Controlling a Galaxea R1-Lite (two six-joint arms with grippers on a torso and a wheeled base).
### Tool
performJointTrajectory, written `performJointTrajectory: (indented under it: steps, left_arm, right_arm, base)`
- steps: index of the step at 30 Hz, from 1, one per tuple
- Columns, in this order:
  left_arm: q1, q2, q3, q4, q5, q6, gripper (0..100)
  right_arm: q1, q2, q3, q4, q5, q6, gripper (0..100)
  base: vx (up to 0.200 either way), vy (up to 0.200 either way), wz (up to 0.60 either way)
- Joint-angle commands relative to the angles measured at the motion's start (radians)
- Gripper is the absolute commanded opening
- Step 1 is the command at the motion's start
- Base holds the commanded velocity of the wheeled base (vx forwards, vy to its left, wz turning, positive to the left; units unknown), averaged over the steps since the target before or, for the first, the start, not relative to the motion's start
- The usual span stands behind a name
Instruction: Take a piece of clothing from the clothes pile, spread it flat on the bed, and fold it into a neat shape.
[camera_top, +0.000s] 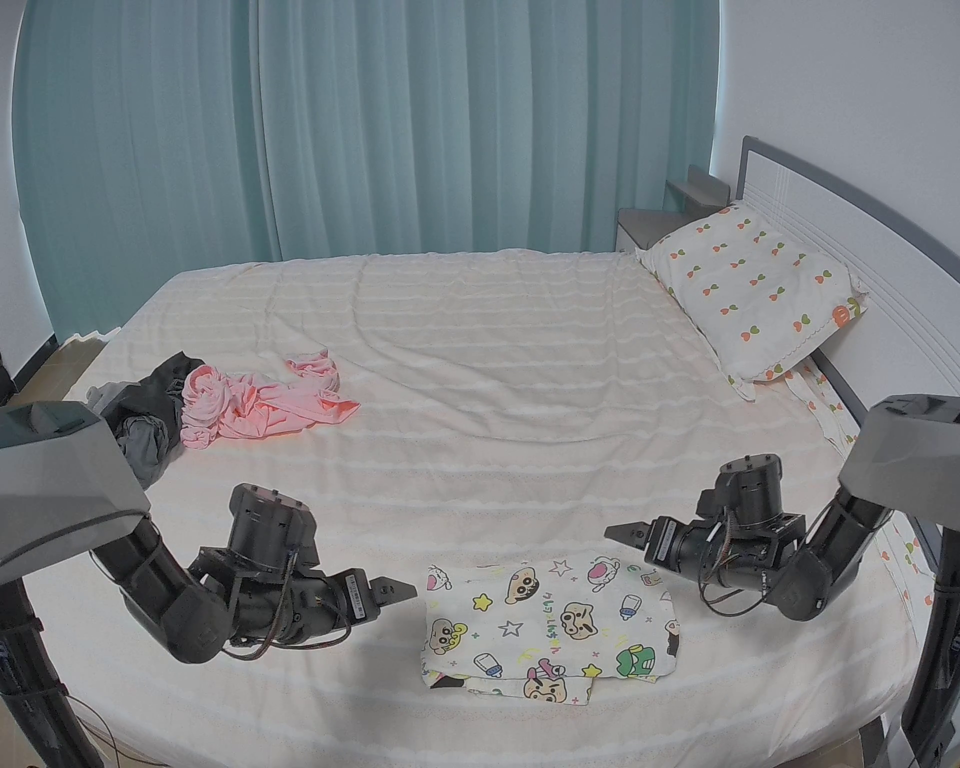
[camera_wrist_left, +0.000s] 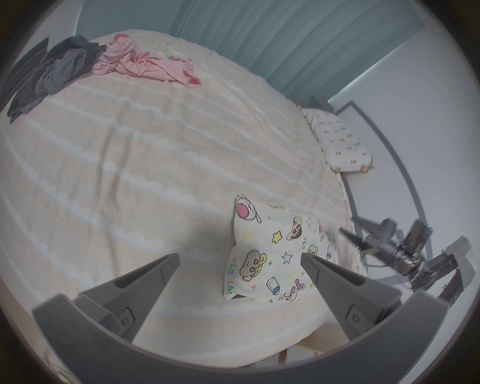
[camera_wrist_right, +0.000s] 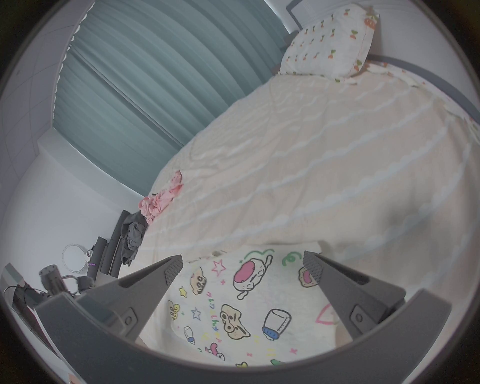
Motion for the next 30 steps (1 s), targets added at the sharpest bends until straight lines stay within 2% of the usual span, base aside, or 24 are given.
performJointTrajectory:
  steps: [1,5,9,15,17,18,21,23,25,27,30]
  left_arm:
    - [0.051,-0.026,0.103,-0.079,-0.006,-0.058,100]
    - [0.108,-0.083,0.108,-0.083,-0.007,-0.122,100]
    - [0.154,-0.164,0.131,-0.085,-0.007,-0.152,100]
    - [0.192,-0.379,0.182,-0.085,0.036,-0.149,100]
    - [0.185,-0.468,0.22,-0.088,0.114,-0.141,100]
    - [0.162,-0.549,0.243,-0.088,0.208,-0.135,100]
    - [0.099,-0.718,0.277,-0.08,0.355,-0.119,100]
    - [0.071,-0.822,0.3,-0.074,0.398,-0.087,100]
    - [0.056,-0.954,0.324,-0.04,0.425,0.002,100]
    - [0.054,-1.083,0.321,0.049,0.461,0.102,100]
    - [0.054,-1.247,0.283,0.196,0.507,0.18,100]
  right_arm:
    - [0.015,0.153,-0.056,0.003,0.003,0.009,100]
    - [-0.043,0.149,-0.074,-0.005,-0.009,0.009,100]
    - [-0.086,0.026,-0.051,-0.005,-0.02,0.012,100]
    - [-0.09,-0.267,0.062,-0.005,-0.143,-0.002,100]
    - [-0.086,-0.379,0.113,-0.008,-0.17,-0.019,100]
    - [-0.081,-0.48,0.153,-0.01,-0.18,-0.043,100]
    - [-0.078,-0.703,0.235,0.001,-0.181,-0.095,100]
    - [-0.078,-0.812,0.268,0.023,-0.181,-0.132,100]
    - [-0.084,-0.93,0.303,0.084,-0.198,-0.204,100]
    - [-0.092,-1.052,0.321,0.174,-0.235,-0.249,100]
    - [-0.103,-1.209,0.312,0.305,-0.247,-0.263,100]
  base:
    - [0.0,0.0,0.0]
    - [0.0,0.0,0.0]
    - [0.0,0.0,0.0]
    - [0.0,0.0,0.0]
    - [0.0,0.0,0.0]
    - [0.0,0.0,0.0]
    - [0.0,0.0,0.0]
    - [0.0,0.0,0.0]
    - [0.0,0.0,0.0]
    - [0.0,0.0,0.0]
    - [0.0,0.0,0.0]
